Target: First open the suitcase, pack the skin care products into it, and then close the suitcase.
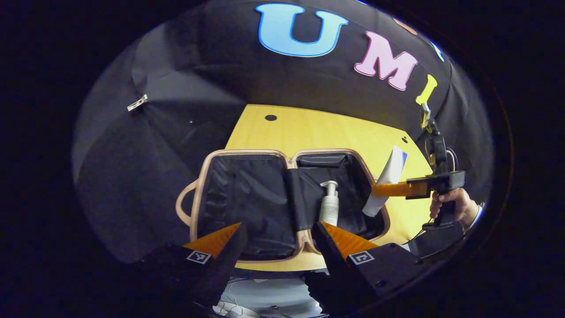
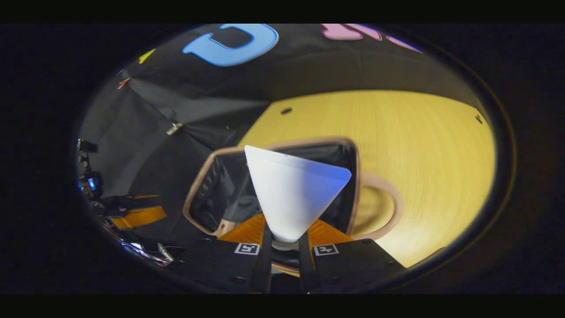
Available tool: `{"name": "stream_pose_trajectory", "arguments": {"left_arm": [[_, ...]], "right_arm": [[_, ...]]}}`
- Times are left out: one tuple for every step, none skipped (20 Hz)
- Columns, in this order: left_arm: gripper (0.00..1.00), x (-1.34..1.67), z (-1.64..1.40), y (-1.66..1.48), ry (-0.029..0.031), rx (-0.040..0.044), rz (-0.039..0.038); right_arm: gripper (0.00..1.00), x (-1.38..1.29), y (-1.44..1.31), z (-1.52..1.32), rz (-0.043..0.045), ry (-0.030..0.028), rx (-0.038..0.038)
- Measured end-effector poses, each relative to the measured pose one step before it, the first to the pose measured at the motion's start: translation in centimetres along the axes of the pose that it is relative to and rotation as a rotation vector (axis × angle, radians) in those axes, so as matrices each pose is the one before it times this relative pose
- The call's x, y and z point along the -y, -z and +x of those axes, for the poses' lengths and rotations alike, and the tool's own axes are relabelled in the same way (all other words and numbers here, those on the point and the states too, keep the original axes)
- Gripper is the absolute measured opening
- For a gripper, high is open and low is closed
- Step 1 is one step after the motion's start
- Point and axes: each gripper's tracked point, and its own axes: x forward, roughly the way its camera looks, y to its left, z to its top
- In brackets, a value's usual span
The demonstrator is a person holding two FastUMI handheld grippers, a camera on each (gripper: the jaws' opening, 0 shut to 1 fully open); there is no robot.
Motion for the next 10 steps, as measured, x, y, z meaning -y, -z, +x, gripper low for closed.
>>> {"name": "stream_pose_trajectory", "arguments": {"left_arm": [[0.98, -1.880, -0.171, 0.236, -0.01655, -0.00387, -0.02942], [0.97, -1.706, -0.182, 0.143, -0.01792, -0.00033, -0.03679], [0.97, -1.157, 0.043, 0.204, -0.01043, -0.00134, -0.03631], [0.97, -1.212, -0.331, -0.894, -0.00993, -0.00198, -0.03712], [0.97, -0.799, -0.015, -0.188, -0.00923, -0.00631, -0.02943], [0.97, -1.186, 0.281, -0.181, -0.01063, -0.00216, -0.02746], [0.97, -0.812, 0.310, -0.223, -0.00630, -0.00150, -0.01658], [0.97, -0.674, 0.332, -0.225, -0.00601, 0.00157, -0.01359], [0.97, -1.239, 0.725, -0.311, -0.01814, -0.00811, -0.02057], [0.97, -1.831, 0.909, -0.277, -0.01442, -0.01256, -0.01440]], "right_arm": [[0.29, 0.180, 1.190, 1.013, 0.05549, 0.01784, -0.04639], [0.29, 0.465, 0.938, 1.245, 0.04163, 0.02719, -0.02650], [0.30, 0.902, 0.861, 1.285, 0.01521, 0.04217, -0.01580], [0.29, 0.437, 0.091, 0.221, 0.02367, 0.00840, -0.00987], [0.24, 0.049, -0.396, 1.274, 0.04920, 0.01853, 0.00777], [0.29, 0.374, -0.339, -0.710, 0.02266, 0.01246, -0.01214], [0.29, 0.305, 0.106, -0.160, 0.02299, 0.01599, -0.02044], [0.28, 0.391, 0.112, -0.101, 0.01046, 0.02138, 0.00033], [0.27, 0.559, -0.364, -0.150, -0.02698, 0.02133, 0.02094], [0.39, -1.215, 0.305, -1.235, -0.00931, -0.05079, 0.00193]]}}
